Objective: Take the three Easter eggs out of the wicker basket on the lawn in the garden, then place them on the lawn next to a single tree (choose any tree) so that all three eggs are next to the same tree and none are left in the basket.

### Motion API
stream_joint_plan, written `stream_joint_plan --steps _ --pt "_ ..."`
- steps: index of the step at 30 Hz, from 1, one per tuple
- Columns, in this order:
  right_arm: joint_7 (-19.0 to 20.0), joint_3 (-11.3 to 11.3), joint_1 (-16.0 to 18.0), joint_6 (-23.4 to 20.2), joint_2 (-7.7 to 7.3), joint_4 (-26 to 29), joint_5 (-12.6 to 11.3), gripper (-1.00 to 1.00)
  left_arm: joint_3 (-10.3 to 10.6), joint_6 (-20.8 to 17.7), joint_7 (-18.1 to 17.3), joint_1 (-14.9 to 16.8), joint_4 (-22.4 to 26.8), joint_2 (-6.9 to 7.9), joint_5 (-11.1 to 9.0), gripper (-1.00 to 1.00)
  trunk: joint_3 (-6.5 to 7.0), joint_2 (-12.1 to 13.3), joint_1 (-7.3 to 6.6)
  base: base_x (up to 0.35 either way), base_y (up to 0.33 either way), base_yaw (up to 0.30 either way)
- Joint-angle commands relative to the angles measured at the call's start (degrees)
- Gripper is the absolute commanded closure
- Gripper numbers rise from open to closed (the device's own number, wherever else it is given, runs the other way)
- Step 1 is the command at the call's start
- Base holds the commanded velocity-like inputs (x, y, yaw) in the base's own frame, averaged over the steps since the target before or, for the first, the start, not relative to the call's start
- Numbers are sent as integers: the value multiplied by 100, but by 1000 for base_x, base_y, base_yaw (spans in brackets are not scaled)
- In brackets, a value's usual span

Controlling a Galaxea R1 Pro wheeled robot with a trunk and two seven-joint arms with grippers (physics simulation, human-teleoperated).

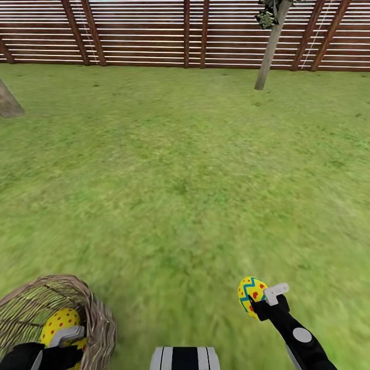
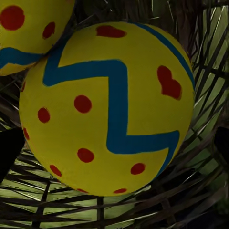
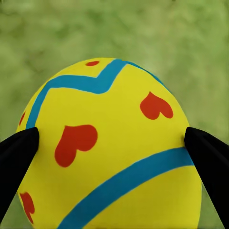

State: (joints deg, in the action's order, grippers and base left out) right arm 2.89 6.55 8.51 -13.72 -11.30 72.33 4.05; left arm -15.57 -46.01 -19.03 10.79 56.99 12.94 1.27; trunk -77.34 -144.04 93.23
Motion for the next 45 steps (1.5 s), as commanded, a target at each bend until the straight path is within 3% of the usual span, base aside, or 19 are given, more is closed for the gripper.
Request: stream_joint_plan --steps 1,8,28,40,41,45 --pt "18 4 2 -35 -3 9 43 100 -13 -28 -31 2 5 -2 6 -100 -4 -2 1 270 0 0" --pt "18 12 2 -34 -3 9 43 100 -17 -31 -31 2 5 -2 5 -100 -4 -2 1 61 6 0" --pt "18 13 2 -33 -3 9 43 100 -26 -31 -31 2 128 -10 -4 -100 -447 -28 53 0 0 0" --pt "15 136 2 -35 -3 -35 43 100 -43 -32 -31 2 124 -90 -3 -100 -514 -32 60 0 0 0" --pt "12 191 2 -35 -3 -60 43 100 -43 -31 -31 2 126 -95 -4 100 -514 -32 60 0 0 0" --pt "9 249 2 -35 -3 -80 43 100 -43 -31 -31 2 132 -98 -141 100 -514 -32 60 0 0 0"
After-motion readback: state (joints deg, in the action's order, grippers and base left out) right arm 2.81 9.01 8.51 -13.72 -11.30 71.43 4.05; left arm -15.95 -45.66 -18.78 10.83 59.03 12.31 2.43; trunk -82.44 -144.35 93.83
